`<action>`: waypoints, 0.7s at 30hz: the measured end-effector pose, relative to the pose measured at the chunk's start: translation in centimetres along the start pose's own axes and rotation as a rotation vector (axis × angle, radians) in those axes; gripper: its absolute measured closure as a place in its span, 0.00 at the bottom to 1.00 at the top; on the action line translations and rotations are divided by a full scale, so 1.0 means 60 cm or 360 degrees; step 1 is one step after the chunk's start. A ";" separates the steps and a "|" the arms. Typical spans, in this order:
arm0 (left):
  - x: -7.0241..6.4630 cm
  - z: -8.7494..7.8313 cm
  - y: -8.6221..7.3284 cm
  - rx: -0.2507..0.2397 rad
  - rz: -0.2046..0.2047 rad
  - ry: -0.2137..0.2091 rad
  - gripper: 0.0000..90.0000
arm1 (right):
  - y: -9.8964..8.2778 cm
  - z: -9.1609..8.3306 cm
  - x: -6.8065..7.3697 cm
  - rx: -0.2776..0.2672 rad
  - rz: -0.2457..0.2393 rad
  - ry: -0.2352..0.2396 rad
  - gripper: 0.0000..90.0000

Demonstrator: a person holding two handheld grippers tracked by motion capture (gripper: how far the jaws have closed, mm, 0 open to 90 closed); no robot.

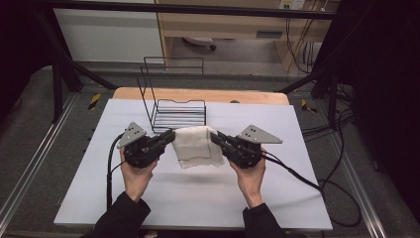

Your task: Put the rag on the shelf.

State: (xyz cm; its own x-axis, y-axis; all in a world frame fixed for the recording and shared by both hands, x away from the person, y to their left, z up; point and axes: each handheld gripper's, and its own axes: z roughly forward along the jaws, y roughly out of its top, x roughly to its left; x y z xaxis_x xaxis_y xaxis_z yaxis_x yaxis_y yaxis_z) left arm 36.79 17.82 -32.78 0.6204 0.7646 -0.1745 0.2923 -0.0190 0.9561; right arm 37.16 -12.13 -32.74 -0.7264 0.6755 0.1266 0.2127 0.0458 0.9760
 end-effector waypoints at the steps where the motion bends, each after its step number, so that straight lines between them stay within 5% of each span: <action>1: 0.001 -0.001 0.002 -0.0010 -0.0008 0.0001 0.92 | 0.003 0.003 0.001 -0.0013 -0.0001 -0.0002 0.92; 21: 0.014 -0.013 0.049 -0.0145 -0.0003 0.0007 0.93 | 0.044 0.021 0.010 -0.0138 -0.0027 -0.0031 0.92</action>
State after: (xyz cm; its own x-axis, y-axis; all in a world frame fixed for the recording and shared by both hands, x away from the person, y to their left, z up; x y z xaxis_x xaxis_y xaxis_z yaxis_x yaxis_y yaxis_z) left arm 37.59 18.95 -29.96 0.6169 0.7673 -0.1753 0.2257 0.0409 0.9733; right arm 38.09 -10.68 -30.31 -0.7164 0.6894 0.1072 0.1426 -0.0058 0.9898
